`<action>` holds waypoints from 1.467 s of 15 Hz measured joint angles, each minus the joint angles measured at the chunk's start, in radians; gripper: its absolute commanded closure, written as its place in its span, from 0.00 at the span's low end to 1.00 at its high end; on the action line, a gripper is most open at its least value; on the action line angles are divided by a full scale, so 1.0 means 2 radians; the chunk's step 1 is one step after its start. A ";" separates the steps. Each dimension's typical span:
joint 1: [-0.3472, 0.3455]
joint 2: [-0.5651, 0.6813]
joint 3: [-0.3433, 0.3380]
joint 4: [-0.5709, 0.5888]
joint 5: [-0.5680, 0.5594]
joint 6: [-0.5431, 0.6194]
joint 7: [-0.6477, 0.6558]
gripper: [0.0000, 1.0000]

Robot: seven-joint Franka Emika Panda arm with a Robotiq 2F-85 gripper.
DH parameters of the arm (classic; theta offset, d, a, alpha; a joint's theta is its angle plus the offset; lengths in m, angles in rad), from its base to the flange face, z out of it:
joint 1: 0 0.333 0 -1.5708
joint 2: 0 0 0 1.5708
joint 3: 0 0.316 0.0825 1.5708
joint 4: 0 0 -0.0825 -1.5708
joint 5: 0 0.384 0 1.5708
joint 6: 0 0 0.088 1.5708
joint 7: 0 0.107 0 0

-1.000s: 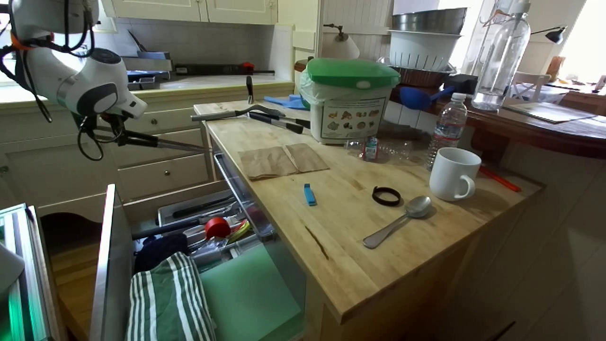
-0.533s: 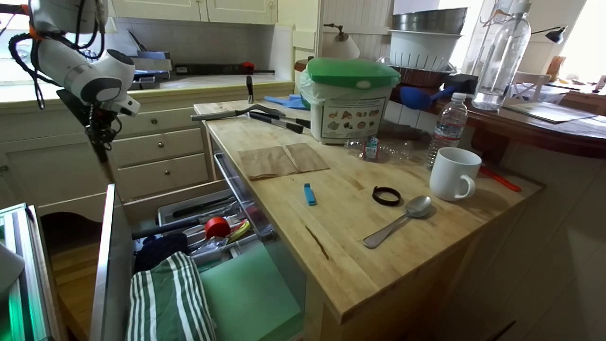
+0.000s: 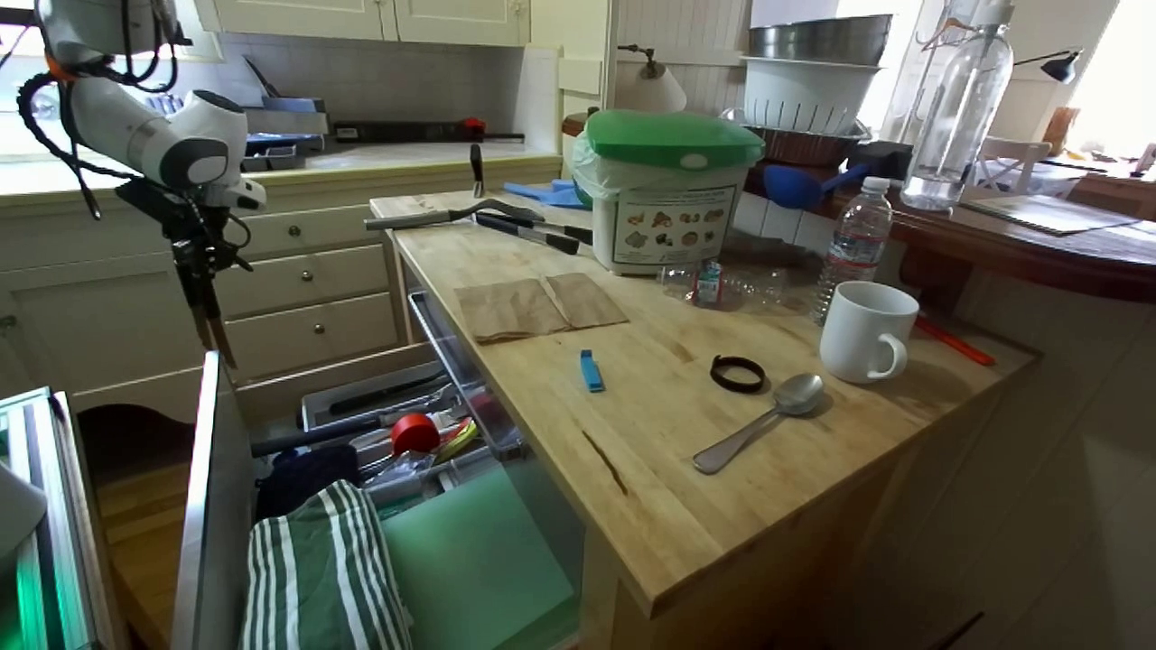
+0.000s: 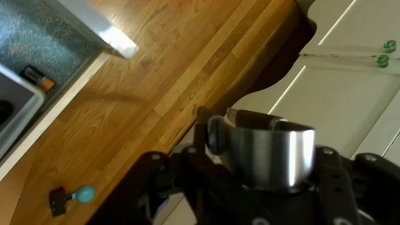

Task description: Pick up the kitchen tool from the drawer and put it on the counter

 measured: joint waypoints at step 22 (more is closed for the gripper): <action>0.099 -0.026 -0.164 -0.191 -0.086 0.745 -0.061 0.61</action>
